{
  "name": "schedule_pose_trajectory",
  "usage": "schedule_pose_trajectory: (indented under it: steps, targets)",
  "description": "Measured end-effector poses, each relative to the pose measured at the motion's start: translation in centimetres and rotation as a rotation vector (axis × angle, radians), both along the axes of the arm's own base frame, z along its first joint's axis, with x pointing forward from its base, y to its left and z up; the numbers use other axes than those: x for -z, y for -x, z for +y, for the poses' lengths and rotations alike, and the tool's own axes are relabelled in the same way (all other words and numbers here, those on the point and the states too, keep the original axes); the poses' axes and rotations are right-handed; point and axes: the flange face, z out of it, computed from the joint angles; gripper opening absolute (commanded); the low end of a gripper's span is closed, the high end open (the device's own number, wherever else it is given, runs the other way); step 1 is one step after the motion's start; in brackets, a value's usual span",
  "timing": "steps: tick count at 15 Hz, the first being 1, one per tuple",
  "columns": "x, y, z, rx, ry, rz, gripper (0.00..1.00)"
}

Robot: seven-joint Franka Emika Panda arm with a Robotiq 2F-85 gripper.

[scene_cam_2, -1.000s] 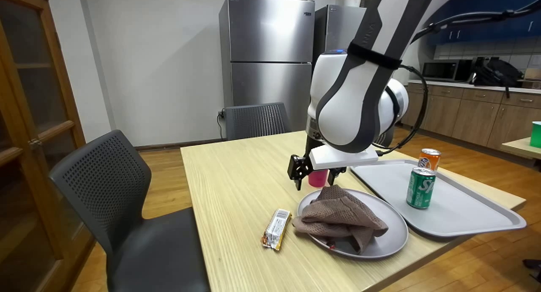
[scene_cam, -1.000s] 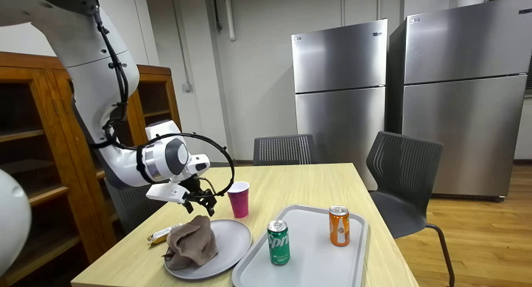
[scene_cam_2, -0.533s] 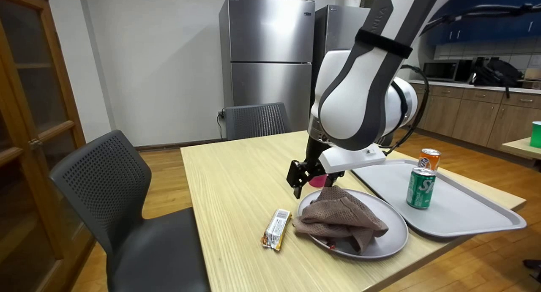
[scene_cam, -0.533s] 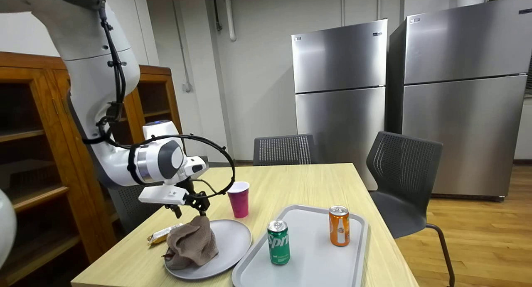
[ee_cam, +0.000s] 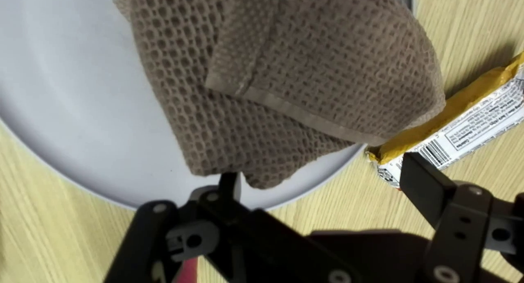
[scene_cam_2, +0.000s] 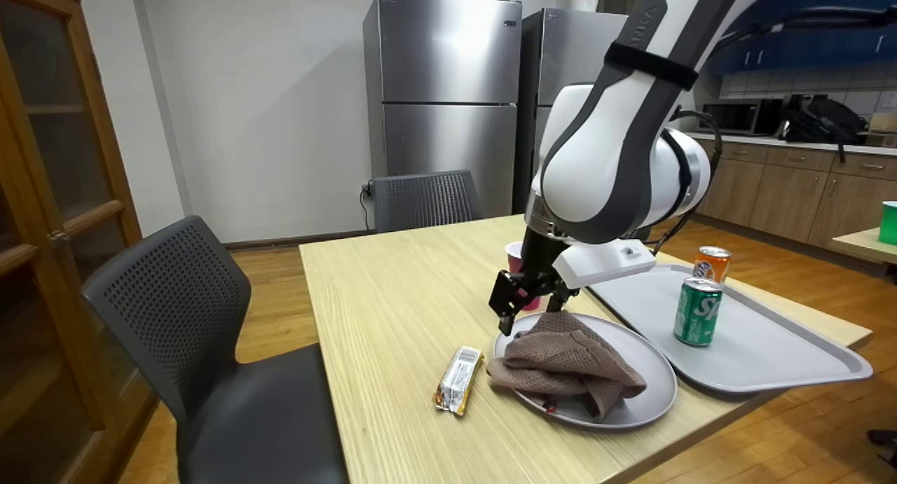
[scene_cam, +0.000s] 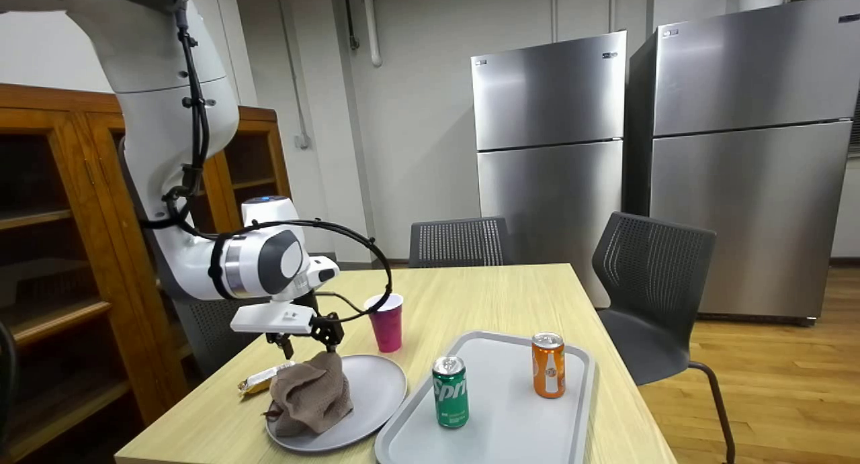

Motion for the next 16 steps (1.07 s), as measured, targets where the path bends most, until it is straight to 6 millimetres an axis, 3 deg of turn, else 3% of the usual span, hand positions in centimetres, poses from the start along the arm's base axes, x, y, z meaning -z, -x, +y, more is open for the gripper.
schedule_pose_trajectory:
  steps: [16]
  targets:
    - [0.05,0.09,-0.45,-0.03,-0.013,0.007,1.0]
